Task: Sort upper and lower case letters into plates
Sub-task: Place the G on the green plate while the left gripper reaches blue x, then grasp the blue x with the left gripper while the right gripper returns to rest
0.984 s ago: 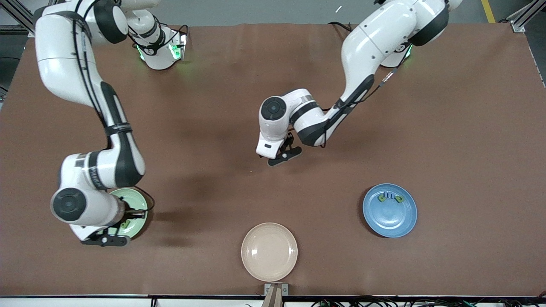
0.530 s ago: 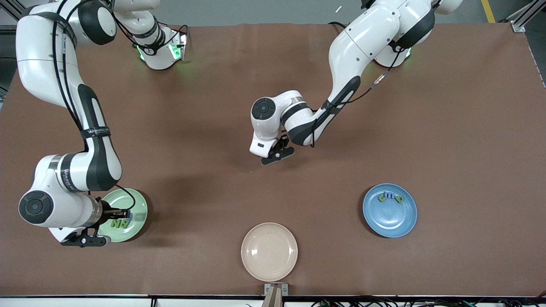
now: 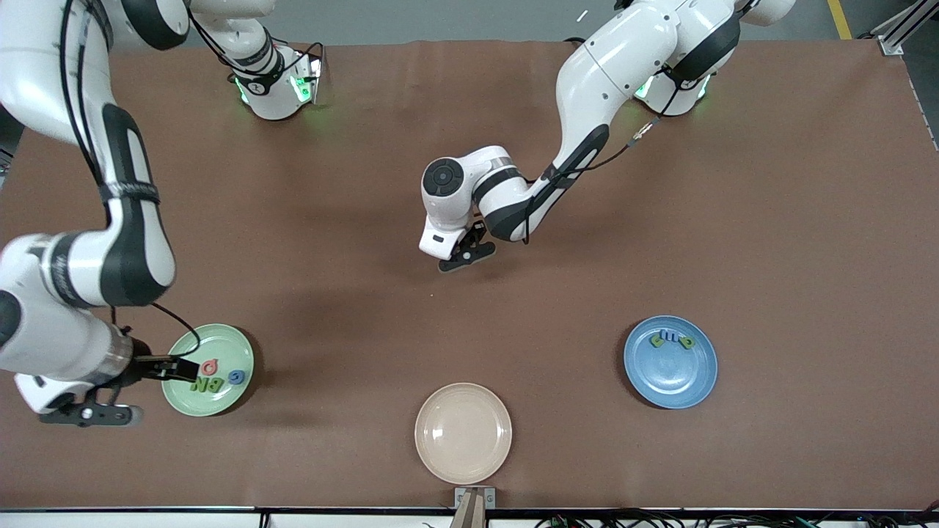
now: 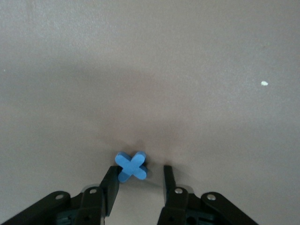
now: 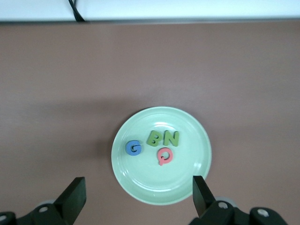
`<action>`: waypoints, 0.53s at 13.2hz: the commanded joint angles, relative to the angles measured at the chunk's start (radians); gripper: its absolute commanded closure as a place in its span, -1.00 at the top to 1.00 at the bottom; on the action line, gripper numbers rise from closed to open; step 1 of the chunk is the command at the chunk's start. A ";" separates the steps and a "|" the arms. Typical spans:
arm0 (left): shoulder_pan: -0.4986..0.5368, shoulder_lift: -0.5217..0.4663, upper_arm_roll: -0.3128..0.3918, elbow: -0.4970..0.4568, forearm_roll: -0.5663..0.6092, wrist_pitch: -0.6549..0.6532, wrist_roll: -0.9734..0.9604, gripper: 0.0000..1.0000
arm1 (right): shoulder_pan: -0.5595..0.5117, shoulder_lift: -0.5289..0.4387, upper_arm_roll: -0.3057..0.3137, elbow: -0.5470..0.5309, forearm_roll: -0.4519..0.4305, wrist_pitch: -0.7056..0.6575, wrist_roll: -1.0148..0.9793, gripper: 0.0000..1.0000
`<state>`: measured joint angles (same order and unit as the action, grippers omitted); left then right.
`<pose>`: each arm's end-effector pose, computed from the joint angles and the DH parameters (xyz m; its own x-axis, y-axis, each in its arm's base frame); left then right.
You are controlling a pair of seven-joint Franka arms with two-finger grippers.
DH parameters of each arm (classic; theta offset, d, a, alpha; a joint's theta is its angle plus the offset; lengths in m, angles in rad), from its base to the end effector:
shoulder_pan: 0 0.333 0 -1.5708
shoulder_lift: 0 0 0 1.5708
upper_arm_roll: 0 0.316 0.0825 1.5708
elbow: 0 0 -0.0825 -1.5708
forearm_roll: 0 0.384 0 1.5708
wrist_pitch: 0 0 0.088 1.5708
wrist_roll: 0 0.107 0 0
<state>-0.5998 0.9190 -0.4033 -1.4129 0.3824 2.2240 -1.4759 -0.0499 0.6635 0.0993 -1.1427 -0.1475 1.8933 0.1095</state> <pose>0.4441 -0.5695 0.1735 0.9306 0.3653 -0.0252 0.3648 -0.9308 -0.0221 0.7494 0.0049 0.4246 0.9945 -0.0396 0.0972 -0.0467 -0.9963 0.0721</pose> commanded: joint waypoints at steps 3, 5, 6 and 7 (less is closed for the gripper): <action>0.024 -0.022 0.004 0.003 -0.019 -0.073 0.002 -0.94 | -0.010 -0.182 0.016 -0.060 0.008 -0.080 0.010 1.00; 0.061 -0.044 0.009 0.005 -0.019 -0.073 0.002 -0.99 | -0.014 -0.232 0.017 -0.060 0.011 -0.112 0.010 1.00; 0.086 -0.064 0.011 0.005 -0.017 -0.076 0.002 -0.99 | -0.016 -0.264 0.017 -0.060 0.017 -0.141 0.010 1.00; 0.109 -0.072 0.011 0.009 -0.013 -0.083 0.002 -0.99 | -0.016 -0.290 0.016 -0.060 0.020 -0.172 0.012 1.00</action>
<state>-0.5259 0.8989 -0.3971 -1.3920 0.3794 2.1740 -1.4770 -0.0500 0.4527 0.1032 -1.1474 -0.1414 1.7544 0.1104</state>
